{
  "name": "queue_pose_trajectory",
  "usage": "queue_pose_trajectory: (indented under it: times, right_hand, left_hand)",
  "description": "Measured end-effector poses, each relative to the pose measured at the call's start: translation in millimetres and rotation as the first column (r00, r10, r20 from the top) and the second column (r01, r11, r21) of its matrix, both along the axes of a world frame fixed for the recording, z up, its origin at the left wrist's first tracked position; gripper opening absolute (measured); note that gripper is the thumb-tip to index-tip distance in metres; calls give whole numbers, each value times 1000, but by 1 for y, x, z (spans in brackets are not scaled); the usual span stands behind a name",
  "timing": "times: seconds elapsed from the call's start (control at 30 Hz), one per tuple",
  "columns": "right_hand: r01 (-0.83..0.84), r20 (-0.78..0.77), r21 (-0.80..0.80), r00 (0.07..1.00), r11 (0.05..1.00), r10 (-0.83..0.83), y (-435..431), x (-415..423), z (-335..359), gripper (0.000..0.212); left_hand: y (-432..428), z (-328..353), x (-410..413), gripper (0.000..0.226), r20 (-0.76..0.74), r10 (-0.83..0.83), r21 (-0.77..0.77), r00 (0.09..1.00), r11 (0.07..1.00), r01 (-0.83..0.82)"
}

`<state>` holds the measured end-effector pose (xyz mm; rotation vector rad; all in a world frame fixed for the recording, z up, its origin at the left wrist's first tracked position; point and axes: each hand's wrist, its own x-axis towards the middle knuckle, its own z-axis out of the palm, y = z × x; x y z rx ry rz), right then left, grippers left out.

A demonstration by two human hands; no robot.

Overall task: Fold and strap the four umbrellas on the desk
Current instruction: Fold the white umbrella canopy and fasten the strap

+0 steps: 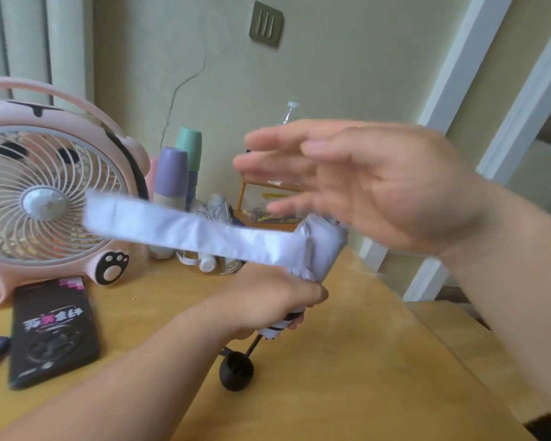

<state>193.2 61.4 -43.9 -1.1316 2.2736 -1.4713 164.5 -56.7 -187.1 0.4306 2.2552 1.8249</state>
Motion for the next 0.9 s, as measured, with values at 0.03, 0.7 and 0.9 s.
queue_pose_trajectory:
  times: [0.03, 0.7, 0.9]
  right_hand:
    - [-6, -123, 80, 992, 997, 16, 4, -6, 8, 40]
    - [282, 348, 385, 837, 879, -422, 31, -46, -49, 17]
    - [455, 411, 246, 751, 856, -517, 28, -50, -84, 23]
  left_hand:
    - [1, 1, 1, 37, 54, -52, -23, 997, 998, 54]
    - [-17, 17, -1, 23, 63, -108, -57, 992, 992, 112]
    - [-13, 12, 2, 36, -92, -24, -325, 995, 946, -7]
